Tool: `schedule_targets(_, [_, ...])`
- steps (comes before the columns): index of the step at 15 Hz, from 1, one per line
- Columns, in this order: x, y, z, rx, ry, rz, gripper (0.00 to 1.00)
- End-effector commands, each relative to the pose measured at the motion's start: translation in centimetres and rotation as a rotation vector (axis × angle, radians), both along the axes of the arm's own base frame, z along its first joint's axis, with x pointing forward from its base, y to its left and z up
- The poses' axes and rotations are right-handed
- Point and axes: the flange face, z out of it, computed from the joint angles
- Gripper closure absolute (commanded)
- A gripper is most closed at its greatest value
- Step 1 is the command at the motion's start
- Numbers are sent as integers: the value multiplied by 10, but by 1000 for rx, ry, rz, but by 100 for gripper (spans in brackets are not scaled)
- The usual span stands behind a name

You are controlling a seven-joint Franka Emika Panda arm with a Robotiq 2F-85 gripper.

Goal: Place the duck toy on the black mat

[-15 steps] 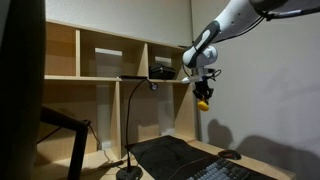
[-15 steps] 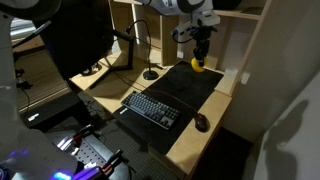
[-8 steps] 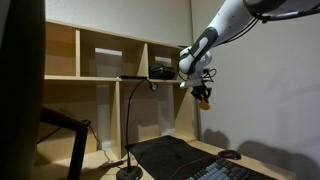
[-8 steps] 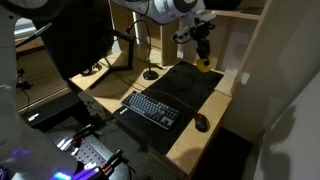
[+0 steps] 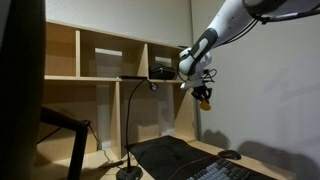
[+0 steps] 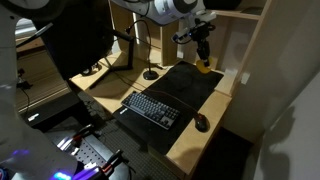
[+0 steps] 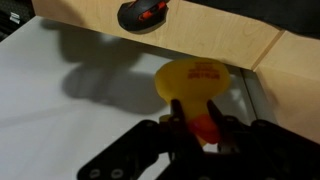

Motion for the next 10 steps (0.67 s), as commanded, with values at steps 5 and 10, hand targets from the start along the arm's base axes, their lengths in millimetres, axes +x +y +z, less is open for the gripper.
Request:
schedule_targets(5, [4, 11, 1, 165, -18, 205, 93])
schedule_targets(10, [25, 20, 9, 146, -151, 451, 93])
